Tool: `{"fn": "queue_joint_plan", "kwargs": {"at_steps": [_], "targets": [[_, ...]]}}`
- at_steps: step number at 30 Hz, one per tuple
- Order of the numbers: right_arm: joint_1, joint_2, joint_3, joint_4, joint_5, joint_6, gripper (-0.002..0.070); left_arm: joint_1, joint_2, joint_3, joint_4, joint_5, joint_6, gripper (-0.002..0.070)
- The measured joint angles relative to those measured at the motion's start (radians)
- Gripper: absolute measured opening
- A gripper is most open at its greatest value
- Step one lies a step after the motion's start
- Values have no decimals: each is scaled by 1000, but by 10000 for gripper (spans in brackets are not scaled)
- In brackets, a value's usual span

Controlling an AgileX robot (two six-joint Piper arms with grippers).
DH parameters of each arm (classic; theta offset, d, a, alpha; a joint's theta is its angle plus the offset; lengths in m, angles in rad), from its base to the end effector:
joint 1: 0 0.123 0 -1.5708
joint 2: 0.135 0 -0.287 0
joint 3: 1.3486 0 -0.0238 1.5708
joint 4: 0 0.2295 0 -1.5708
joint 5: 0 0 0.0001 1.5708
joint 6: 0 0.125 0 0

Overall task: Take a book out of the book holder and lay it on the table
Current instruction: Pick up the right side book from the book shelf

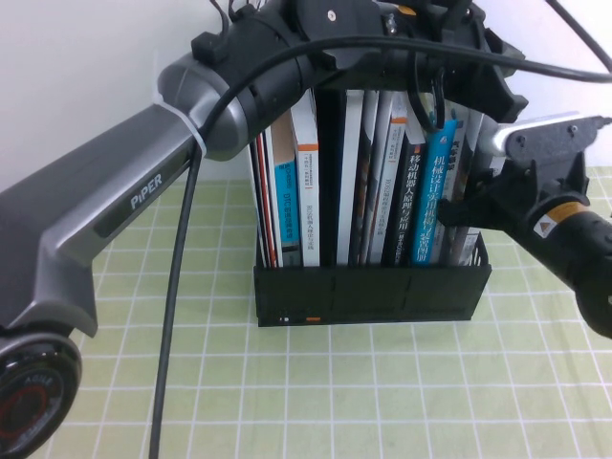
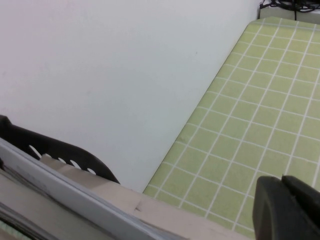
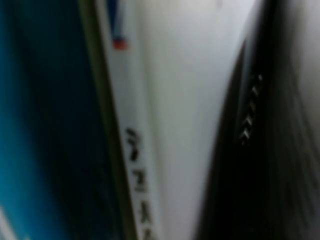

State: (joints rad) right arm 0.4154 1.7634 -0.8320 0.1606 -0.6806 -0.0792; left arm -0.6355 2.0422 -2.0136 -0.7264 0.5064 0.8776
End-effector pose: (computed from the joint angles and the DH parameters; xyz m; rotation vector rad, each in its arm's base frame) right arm 0.3575 0.1439 0.2179 -0.2475 1.7288 0.2507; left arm 0.3809 -0.3310 0.3571 0.9986 1.6530 -0.5938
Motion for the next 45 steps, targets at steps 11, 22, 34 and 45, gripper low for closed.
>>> {"fn": "queue_joint_plan", "kwargs": {"at_steps": [11, 22, 34, 45], "targets": [[0, -4, -91, -13, 204, -22, 117, 2, -11, 0, 13, -5, -14, -2], [-16, -191, -106, -9, 401, -54, 117, 2, -176, 0, 278, 114, -196, -2], [-87, -434, -246, -9, 627, -166, 117, 2, -358, 44, 488, 306, -418, -2], [-73, -743, -288, -14, 784, -145, 117, 71, -568, 303, 550, 286, -575, -2]]}}
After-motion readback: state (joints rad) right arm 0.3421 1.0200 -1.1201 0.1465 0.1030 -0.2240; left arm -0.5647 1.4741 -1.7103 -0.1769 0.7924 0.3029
